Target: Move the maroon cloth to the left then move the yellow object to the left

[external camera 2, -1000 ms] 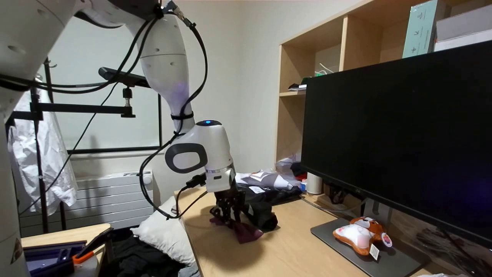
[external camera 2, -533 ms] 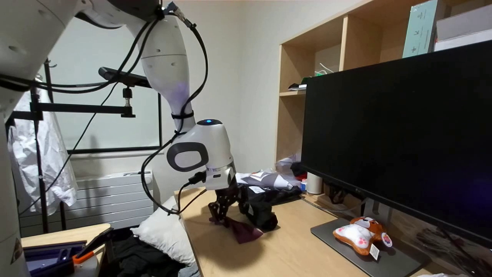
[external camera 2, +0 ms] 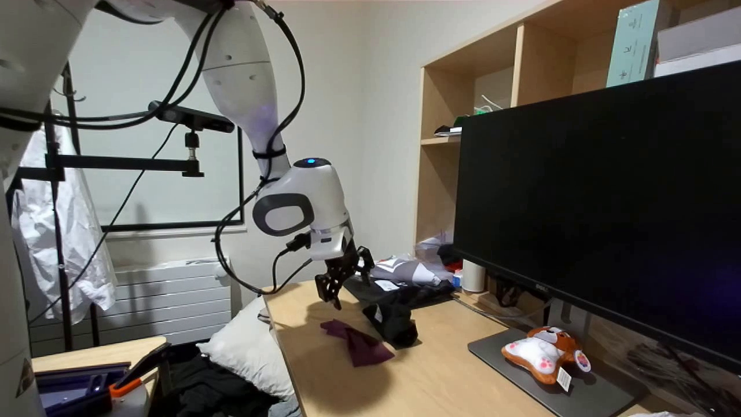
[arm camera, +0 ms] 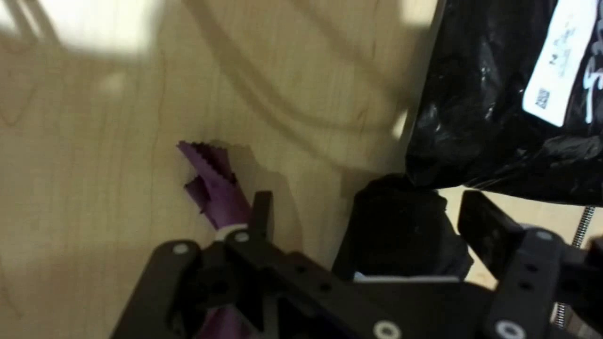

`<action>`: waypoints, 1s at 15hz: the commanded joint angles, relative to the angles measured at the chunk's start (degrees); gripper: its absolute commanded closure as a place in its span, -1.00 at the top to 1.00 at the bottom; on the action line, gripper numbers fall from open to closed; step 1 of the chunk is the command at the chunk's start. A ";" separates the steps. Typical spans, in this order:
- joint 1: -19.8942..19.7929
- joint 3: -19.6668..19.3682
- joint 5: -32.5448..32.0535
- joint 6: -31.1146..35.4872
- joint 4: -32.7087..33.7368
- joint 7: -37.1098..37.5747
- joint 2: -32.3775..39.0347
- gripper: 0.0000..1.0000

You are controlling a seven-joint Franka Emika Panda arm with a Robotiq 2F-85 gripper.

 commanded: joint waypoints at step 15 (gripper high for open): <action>-15.96 -5.23 -21.64 -58.98 13.92 -34.52 -8.39 1.00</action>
